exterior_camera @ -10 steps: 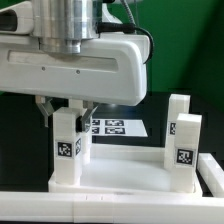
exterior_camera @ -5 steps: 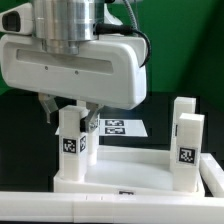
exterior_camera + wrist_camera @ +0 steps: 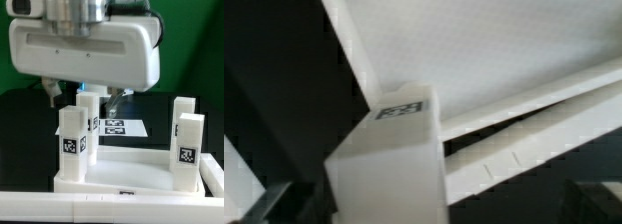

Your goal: Assemble desk

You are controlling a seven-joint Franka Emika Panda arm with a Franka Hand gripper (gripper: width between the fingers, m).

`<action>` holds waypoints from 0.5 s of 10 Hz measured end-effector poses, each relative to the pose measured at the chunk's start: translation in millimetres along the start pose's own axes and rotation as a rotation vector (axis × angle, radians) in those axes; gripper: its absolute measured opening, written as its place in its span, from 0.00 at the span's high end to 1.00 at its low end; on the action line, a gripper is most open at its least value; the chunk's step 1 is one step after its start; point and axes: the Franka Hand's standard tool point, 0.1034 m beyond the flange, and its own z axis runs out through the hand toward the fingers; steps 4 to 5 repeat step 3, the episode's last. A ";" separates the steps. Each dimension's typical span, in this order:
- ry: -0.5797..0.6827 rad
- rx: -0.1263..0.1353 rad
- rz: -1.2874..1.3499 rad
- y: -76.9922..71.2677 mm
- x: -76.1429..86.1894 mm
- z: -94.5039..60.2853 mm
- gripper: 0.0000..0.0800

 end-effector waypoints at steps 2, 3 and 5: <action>0.005 -0.001 0.002 -3.0 -1.1 -3.2 0.19; 0.003 -0.002 0.003 -2.1 -0.9 -1.9 0.19; 0.003 -0.002 0.003 -2.1 -0.9 -1.9 0.19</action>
Offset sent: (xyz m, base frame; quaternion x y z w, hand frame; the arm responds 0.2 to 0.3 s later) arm 0.0000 0.0000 0.0000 0.0000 0.0000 0.0000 1.0000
